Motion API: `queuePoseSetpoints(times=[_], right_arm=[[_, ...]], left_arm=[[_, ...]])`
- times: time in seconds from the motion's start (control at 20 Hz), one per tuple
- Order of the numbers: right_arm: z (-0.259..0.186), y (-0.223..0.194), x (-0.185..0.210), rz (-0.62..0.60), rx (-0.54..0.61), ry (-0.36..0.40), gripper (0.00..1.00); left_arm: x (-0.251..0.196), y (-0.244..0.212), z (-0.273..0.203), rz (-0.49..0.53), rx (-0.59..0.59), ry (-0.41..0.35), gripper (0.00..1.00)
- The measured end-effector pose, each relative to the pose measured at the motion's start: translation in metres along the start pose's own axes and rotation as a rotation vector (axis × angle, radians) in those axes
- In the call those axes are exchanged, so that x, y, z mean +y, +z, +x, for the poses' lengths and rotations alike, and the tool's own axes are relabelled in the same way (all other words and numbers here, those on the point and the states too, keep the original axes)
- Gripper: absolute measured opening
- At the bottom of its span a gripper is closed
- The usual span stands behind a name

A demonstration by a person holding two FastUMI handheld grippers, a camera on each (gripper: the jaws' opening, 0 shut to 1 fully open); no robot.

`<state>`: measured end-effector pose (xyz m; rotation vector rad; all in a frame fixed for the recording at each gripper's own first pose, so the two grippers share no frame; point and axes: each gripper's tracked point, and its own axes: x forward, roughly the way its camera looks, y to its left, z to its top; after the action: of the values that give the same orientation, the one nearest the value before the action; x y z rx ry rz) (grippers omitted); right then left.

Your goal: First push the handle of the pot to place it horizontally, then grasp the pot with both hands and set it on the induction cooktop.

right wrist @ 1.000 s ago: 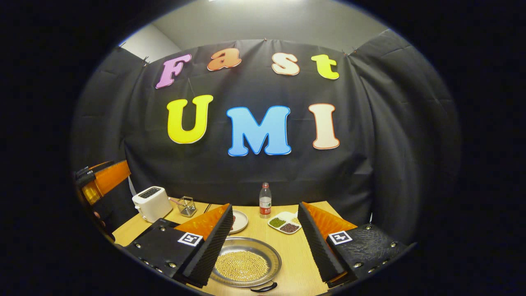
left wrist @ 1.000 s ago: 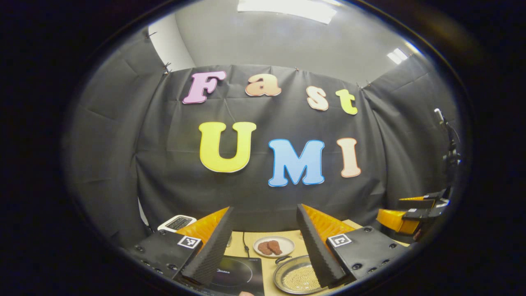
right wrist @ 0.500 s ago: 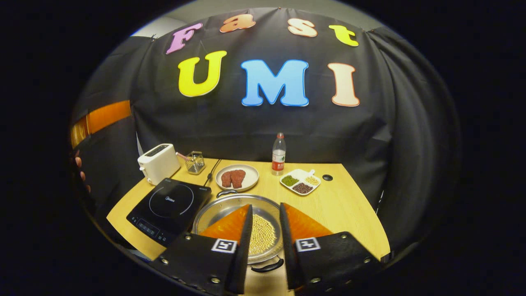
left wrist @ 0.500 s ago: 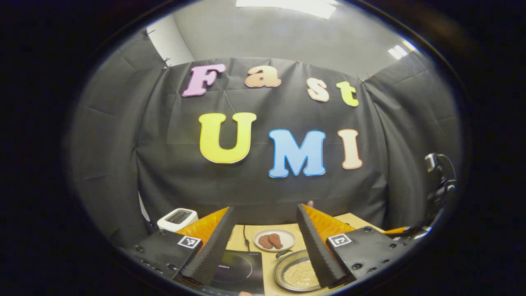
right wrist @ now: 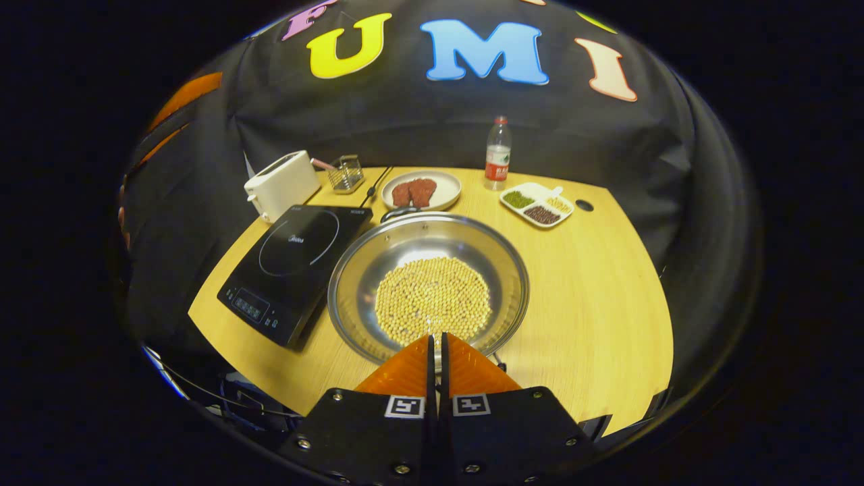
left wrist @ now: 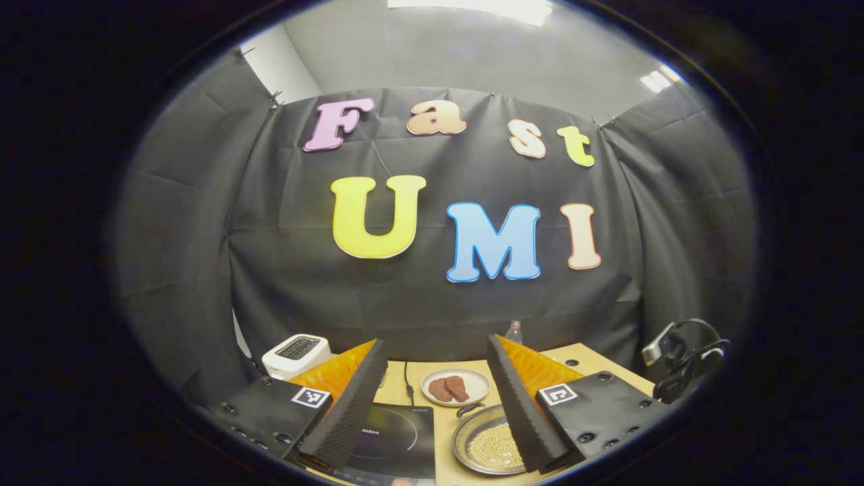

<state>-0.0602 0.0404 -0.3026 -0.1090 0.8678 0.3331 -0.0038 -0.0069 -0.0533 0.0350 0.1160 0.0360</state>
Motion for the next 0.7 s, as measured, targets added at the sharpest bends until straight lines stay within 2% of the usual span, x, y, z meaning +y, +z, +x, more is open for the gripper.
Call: queuePoseSetpoints(times=[0.15,0.3,0.35,0.5,0.55,0.7], right_arm=[[0.007,-0.028,0.015,0.017,0.099,0.058,0.01],[0.015,-0.048,0.025,0.039,0.182,0.094,0.01],[0.018,-0.053,0.029,0.049,0.202,0.103,0.01],[0.029,-0.065,0.030,0.056,0.255,0.096,0.01],[0.033,-0.069,0.029,0.056,0.266,0.091,0.01],[0.040,-0.077,0.023,0.066,0.287,0.073,0.01]], left_arm=[[-0.001,-0.005,0.002,0.000,0.011,0.001,0.99],[-0.002,-0.008,0.002,-0.001,0.020,-0.001,0.94],[-0.003,-0.011,0.000,-0.001,0.023,-0.002,0.99],[-0.003,-0.013,0.000,-0.001,0.032,-0.003,0.94],[-0.003,-0.014,0.001,-0.001,0.034,-0.003,0.99],[0.000,-0.014,0.000,0.003,0.036,0.005,0.96]])
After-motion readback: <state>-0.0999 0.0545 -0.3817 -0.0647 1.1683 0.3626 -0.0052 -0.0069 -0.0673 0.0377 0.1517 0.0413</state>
